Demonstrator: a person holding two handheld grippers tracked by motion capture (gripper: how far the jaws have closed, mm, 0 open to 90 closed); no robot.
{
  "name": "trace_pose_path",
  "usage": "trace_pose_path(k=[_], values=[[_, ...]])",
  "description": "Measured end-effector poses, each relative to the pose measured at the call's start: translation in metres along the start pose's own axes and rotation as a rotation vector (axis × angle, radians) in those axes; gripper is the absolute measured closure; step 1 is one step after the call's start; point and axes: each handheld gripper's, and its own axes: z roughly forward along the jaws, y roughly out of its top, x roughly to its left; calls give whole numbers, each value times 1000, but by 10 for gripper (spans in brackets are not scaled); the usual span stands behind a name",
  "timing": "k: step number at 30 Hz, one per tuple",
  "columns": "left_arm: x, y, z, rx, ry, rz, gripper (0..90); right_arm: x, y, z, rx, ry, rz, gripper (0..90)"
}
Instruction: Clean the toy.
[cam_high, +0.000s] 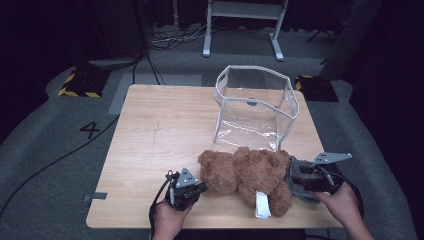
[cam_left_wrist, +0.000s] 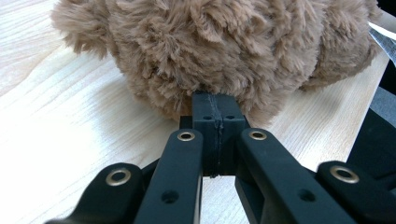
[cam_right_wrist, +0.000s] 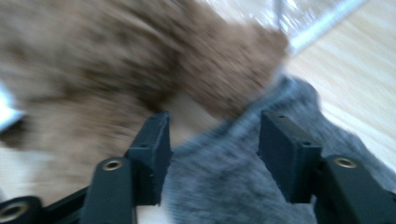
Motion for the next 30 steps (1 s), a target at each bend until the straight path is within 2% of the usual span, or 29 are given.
trace_pose_path(k=[3, 6, 10, 12, 14, 15, 17, 19, 20, 22, 24, 28, 30], values=[[1, -1, 0, -5, 1, -2, 890, -9, -7, 13, 64, -45, 31, 384], [1, 0, 0, -3, 6, 2, 889, -17, -15, 30, 152, -82, 58, 368], [1, 0, 1, 0, 6, 4, 891, -22, -22, 40, 200, -100, 82, 374], [1, 0, 1, 0, 7, 4, 891, -20, -22, 40, 207, -118, 66, 477], [1, 0, 1, 0, 4, -3, 890, -17, -19, 37, 241, -148, 39, 694], [2, 0, 2, 2, -2, -5, 889, -16, -19, 36, 257, -160, 29, 733], [2, 0, 2, 10, 1, 0, 880, -15, -18, 34, 261, -161, 20, 771], [3, 0, 4, 30, 3, 5, 840, -15, -19, 30, 243, -149, 34, 780], [2, -1, 5, 43, 0, -5, 811, -16, -19, 27, 227, -142, 37, 781], [4, -1, 8, 63, -7, -10, 721, -15, -18, 22, 206, -130, 38, 782], [6, -2, 10, 74, 5, -24, 589, -13, -16, 17, 189, -117, 34, 781], [10, -2, 12, 64, 4, -51, 471, -9, -12, 7, 160, -114, 18, 781], [10, -1, 13, 59, -2, -54, 464, -7, -10, 2, 144, -105, 10, 780]])
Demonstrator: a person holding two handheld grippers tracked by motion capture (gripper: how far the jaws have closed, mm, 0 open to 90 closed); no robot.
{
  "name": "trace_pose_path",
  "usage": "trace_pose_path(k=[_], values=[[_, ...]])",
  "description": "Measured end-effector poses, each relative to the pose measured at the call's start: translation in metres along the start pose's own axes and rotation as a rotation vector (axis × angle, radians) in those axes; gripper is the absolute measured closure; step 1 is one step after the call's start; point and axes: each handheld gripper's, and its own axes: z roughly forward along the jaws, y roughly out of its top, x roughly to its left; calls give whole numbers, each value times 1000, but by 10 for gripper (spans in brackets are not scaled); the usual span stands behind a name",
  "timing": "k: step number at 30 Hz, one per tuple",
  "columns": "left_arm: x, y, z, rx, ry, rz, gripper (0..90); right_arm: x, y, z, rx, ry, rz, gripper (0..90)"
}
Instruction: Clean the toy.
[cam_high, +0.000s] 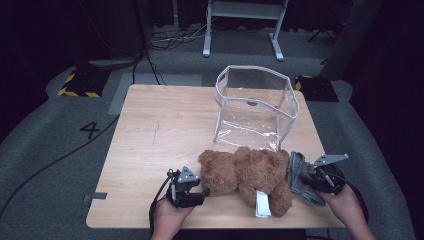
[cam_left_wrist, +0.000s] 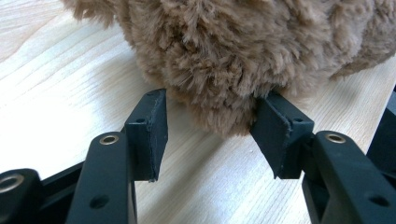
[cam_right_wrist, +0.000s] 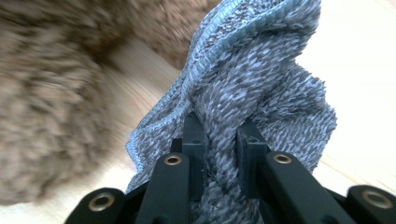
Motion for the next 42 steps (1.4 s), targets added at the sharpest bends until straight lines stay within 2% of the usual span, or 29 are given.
trace_pose_path(k=[6, 10, 13, 15, 17, 22, 23, 26, 29, 33, 39, 41, 42], values=[[2, 2, 8, 21, -76, -27, 516, 3, 5, -19, -72, 30, -5, 780], [2, 2, 9, 23, -111, -23, 646, 11, 9, -35, -108, 37, -30, 781], [-2, 2, 8, 28, -78, -6, 780, 17, 12, -47, -134, 40, -49, 780], [-7, 4, 6, 30, -45, 34, 837, 20, 13, -57, -160, 44, -53, 781], [-12, 5, 5, 28, -27, 65, 852, 24, 14, -64, -181, 59, -59, 781], [-16, 6, 4, 23, -28, 87, 860, 37, 19, -77, -220, 81, -98, 781], [-18, 6, 5, 14, -31, 95, 861, 47, 25, -84, -244, 98, -128, 781], [-22, 6, 6, 8, -36, 106, 861, 60, 35, -89, -272, 131, -164, 781], [-24, 6, 7, 10, -49, 109, 861, 75, 48, -90, -295, 173, -207, 781], [-26, 6, 7, 2, -46, 114, 861, 99, 68, -81, -299, 225, -274, 780], [-31, 6, 5, -7, -48, 126, 861, 127, 88, -64, -315, 292, -314, 781], [-32, 6, 5, -7, -53, 122, 861, 132, 91, -61, -319, 304, -322, 781], [-32, 5, 6, -10, -58, 120, 861, 139, 95, -57, -322, 316, -334, 780]])
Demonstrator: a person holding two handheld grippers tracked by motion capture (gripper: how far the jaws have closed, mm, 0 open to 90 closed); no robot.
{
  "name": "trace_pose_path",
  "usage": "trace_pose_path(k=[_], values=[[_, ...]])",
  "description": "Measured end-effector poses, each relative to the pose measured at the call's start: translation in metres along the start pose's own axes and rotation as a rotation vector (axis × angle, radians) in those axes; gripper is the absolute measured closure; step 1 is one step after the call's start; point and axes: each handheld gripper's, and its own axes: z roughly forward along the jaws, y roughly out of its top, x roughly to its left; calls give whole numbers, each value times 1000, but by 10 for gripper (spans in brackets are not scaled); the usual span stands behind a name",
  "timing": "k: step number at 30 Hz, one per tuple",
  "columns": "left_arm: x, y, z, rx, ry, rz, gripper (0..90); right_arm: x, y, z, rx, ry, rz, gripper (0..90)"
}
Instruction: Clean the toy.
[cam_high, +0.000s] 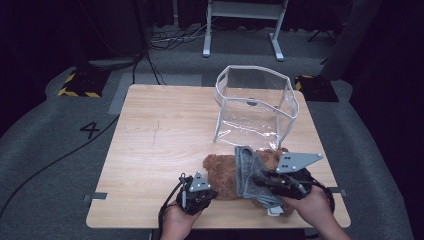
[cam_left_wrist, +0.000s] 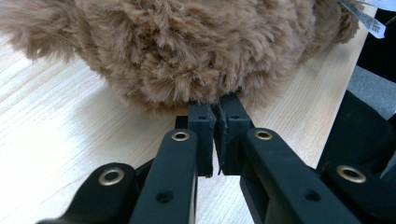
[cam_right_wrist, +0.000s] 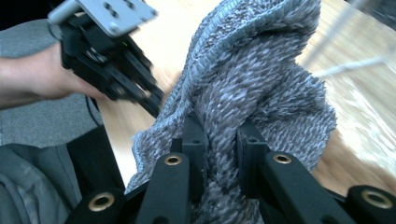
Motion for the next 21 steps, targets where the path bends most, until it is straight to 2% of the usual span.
trace_pose_path(k=[1, 3, 8, 11, 14, 21], values=[[1, -1, 1, -6, -5, -1, 861, 5, 4, 14, -7, 18, -20, 780], [0, -2, 1, -13, -8, -6, 861, 7, 6, 29, -4, 35, -23, 780], [-3, -1, 2, -11, -7, 16, 861, 17, 8, 59, 19, 64, -51, 777], [-4, 0, 2, -13, -12, 18, 863, 20, 7, 72, 53, 40, -78, 778], [-2, -1, 0, -24, -23, 7, 865, 16, 4, 71, 53, 22, -70, 778], [1, 0, 0, -27, -17, 6, 865, -4, -12, 52, 85, -71, -29, 779]])
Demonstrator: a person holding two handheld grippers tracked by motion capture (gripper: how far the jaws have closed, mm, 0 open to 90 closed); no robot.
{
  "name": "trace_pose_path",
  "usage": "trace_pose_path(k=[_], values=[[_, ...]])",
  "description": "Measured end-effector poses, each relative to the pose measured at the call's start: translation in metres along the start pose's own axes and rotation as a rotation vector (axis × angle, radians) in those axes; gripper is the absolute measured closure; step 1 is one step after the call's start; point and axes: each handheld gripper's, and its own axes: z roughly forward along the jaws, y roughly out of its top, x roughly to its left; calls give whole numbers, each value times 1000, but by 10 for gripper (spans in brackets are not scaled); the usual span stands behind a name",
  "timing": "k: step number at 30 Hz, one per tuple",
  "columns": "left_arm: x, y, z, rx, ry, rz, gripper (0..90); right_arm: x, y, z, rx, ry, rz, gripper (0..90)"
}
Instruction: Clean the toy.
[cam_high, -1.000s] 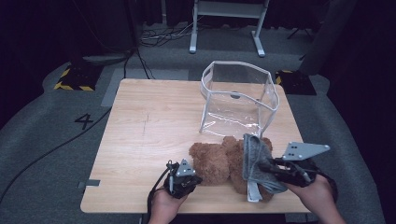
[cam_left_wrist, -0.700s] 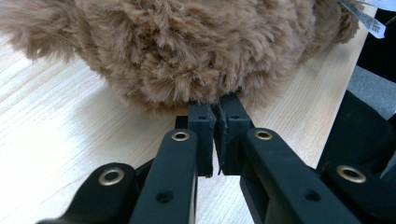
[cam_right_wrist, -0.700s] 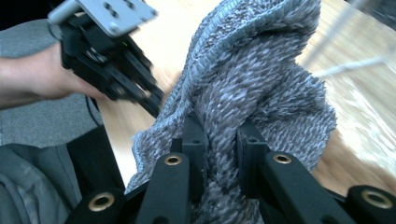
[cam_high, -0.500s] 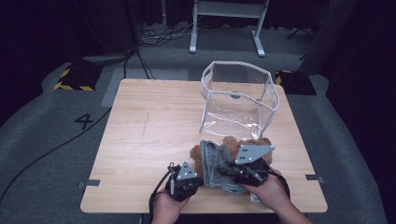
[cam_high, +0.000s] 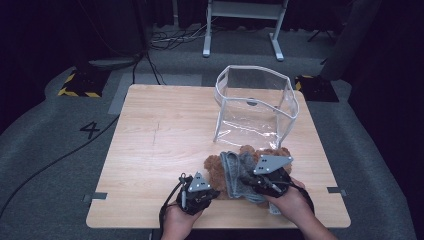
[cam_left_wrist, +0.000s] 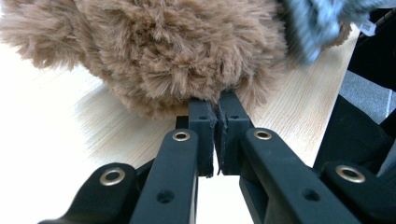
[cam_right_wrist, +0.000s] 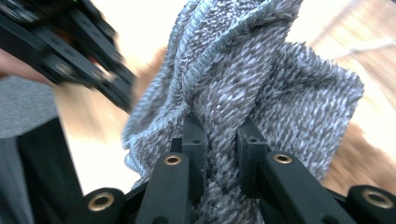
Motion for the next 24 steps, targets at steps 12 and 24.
trace_pose_path(k=[12, 24], values=[[1, 0, -1, -8, 2, 0, 865, -33, -43, -27, 19, -64, 111, 779], [2, 0, -2, -8, 5, 1, 865, -56, -89, -53, 29, -111, 224, 780]])
